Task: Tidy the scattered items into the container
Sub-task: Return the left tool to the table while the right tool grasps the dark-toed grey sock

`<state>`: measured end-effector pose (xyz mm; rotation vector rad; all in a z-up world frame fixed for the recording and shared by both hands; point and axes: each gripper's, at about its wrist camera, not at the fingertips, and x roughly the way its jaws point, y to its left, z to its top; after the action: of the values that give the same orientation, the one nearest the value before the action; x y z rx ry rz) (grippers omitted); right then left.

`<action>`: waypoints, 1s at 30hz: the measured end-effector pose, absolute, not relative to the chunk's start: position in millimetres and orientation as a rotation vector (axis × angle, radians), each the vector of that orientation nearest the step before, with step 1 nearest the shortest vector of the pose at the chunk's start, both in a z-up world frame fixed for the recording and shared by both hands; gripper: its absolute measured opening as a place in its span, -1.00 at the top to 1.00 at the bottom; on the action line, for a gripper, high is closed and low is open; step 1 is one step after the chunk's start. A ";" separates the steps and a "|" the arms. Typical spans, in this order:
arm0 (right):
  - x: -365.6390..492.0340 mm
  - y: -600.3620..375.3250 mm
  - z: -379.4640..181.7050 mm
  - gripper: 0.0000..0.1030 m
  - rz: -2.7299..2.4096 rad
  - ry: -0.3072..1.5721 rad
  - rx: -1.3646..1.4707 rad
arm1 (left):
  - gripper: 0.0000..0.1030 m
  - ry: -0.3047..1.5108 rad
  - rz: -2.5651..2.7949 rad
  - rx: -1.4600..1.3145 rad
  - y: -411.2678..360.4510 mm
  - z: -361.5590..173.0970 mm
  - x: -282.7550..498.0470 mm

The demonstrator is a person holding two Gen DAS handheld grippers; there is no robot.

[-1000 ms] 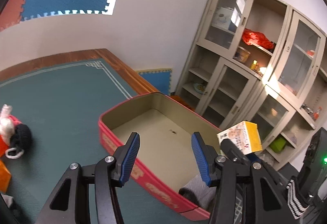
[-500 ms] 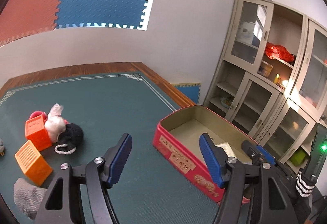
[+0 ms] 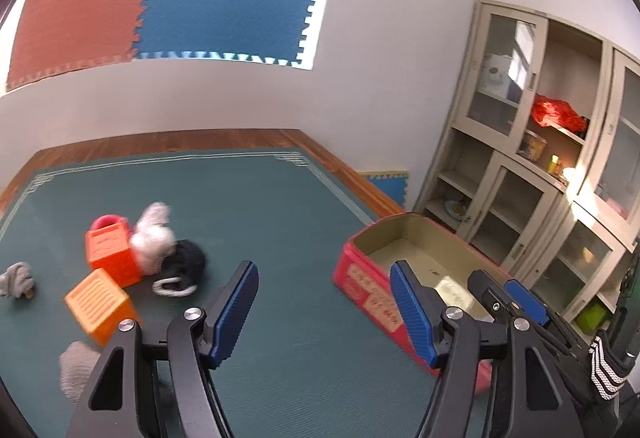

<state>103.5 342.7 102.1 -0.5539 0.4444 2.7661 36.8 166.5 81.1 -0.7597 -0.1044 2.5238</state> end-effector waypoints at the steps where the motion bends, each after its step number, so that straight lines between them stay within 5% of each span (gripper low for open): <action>1: 100.2 335.8 101.3 -0.45 2.795 0.442 -0.570 | -0.36 -0.105 2.542 -0.762 158.2 80.4 37.2; 16: 43.7 204.9 65.1 -0.53 3.176 0.412 -1.008 | -0.51 -0.344 2.880 -0.872 -31.2 64.4 32.2; 30: 6.8 108.0 38.5 -0.62 3.241 0.237 -1.331 | -0.51 -0.504 2.816 -0.958 -76.7 36.1 18.9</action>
<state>6.8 108.0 38.5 -1.3313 0.2371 3.2410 18.9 -76.7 36.1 -0.9579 -0.5044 2.8156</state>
